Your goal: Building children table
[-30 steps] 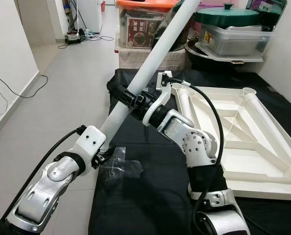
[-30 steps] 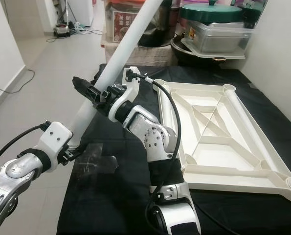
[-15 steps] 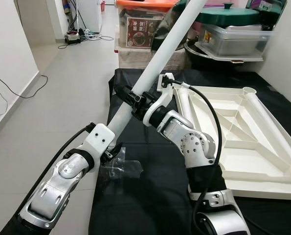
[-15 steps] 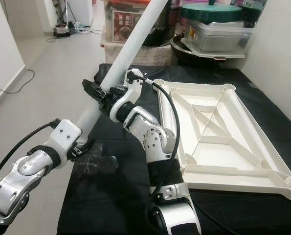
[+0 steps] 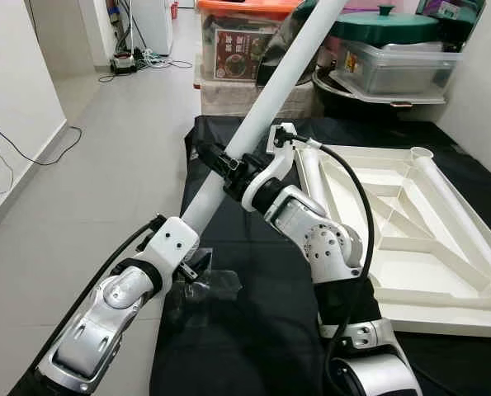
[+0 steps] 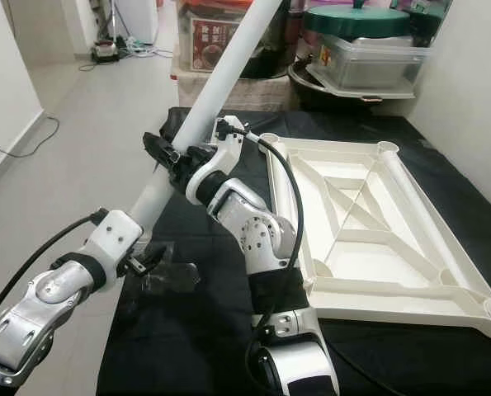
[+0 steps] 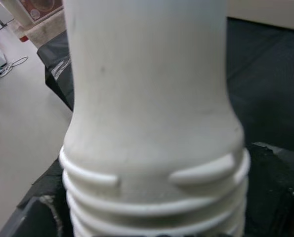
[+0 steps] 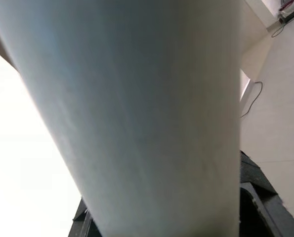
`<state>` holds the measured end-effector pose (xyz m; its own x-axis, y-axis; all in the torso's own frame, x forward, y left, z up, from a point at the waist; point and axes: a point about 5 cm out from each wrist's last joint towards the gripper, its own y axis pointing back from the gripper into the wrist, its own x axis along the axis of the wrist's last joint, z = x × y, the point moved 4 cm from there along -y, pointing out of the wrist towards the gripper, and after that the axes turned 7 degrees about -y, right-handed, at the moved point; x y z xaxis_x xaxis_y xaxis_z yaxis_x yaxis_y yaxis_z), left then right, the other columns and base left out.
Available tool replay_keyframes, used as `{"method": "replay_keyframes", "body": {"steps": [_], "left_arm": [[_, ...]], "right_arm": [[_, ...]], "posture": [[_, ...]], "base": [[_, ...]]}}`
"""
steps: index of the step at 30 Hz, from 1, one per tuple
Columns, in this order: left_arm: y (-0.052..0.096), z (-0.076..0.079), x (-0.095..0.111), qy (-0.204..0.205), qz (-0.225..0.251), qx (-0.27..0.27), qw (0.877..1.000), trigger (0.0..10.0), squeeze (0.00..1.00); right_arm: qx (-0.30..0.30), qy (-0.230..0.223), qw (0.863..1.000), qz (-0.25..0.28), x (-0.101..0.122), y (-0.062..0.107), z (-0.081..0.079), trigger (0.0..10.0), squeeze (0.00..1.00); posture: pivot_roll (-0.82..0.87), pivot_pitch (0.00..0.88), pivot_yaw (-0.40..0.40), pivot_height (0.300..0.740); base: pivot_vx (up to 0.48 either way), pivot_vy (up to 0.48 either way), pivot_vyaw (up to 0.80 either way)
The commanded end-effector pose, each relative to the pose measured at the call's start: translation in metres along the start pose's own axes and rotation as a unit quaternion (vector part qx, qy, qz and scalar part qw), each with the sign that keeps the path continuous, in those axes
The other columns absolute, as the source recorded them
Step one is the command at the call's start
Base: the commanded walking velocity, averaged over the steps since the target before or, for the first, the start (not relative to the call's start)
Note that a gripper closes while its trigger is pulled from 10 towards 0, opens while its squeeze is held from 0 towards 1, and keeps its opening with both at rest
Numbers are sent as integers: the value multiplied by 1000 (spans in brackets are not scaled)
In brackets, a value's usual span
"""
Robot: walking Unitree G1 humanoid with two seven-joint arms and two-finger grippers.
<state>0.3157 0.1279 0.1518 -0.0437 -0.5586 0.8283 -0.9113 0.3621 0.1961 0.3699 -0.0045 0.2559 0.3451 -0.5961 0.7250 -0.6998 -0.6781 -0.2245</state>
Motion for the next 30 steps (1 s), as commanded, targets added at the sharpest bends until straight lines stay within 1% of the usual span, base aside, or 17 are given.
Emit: {"method": "replay_keyframes", "body": {"steps": [1,5,9,11,13,14,15,16,17,18,19,20,21,24,25,27,30], "left_arm": [[-1,1,-7,0,-10,1,1000,10000,1000],[1,1,-9,3,-12,-3,1000,10000,1000],[7,-4,-10,9,-14,3,1000,10000,1000],[7,-4,-10,9,-14,3,1000,10000,1000],[16,-10,-6,10,-5,7,1000,10000,1000],[16,-10,-6,10,-5,7,1000,10000,1000],[22,-8,-3,11,6,-5,1000,10000,1000],[22,-8,-3,11,6,-5,1000,10000,1000],[27,-1,1,15,19,-26,999,10000,1000],[27,-1,1,15,19,-26,999,10000,1000],[34,16,10,14,47,-66,997,10000,188],[34,16,10,14,47,-66,997,10000,188],[36,21,14,19,59,-74,995,10000,0],[37,23,16,22,66,-77,995,10000,0],[37,25,16,29,66,-82,994,10000,0],[36,28,16,35,65,-86,994,10000,0],[35,29,15,38,64,-88,993,10000,0]], "right_arm": [[0,-41,999,3,-18,-4,-2,0,0],[0,-39,999,5,-17,-4,-1,0,0],[-3,-24,1000,12,-10,-2,2,0,0],[-3,-24,1000,12,-10,-2,2,0,0],[-26,3,999,30,9,0,18,0,0],[-26,3,999,30,9,0,18,0,0],[-39,20,998,42,22,2,27,0,0],[-39,20,998,42,22,2,27,0,0],[-60,35,996,56,35,4,37,0,0],[-60,35,996,56,35,4,37,0,0],[-114,63,987,97,63,10,57,0,0],[-114,63,987,97,63,10,57,0,0],[-135,68,981,119,75,13,63,0,0],[-146,70,978,132,81,14,66,0,0],[-156,69,974,149,88,15,67,0,0],[-158,67,972,163,95,16,66,0,0],[-149,67,973,165,95,15,63,0,0]], "posture": [[54,0,-68,740],[55,0,-68,740],[61,0,-69,740],[61,0,-69,740],[64,0,-75,740],[64,0,-75,740],[71,0,-80,740],[71,0,-80,740],[76,0,-83,740],[76,0,-83,740],[75,0,-86,740],[75,0,-86,740],[77,0,-86,740],[77,0,-86,740],[77,0,-85,740],[76,0,-84,740],[69,0,-79,740]], "base": [[0,0,0],[0,0,0],[0,0,0],[0,0,0],[0,0,0],[0,0,0],[0,0,0],[0,0,0],[0,0,0],[0,0,0],[0,0,0],[0,0,0],[0,0,0],[0,0,0],[0,0,0],[0,0,0],[0,0,0]]}}
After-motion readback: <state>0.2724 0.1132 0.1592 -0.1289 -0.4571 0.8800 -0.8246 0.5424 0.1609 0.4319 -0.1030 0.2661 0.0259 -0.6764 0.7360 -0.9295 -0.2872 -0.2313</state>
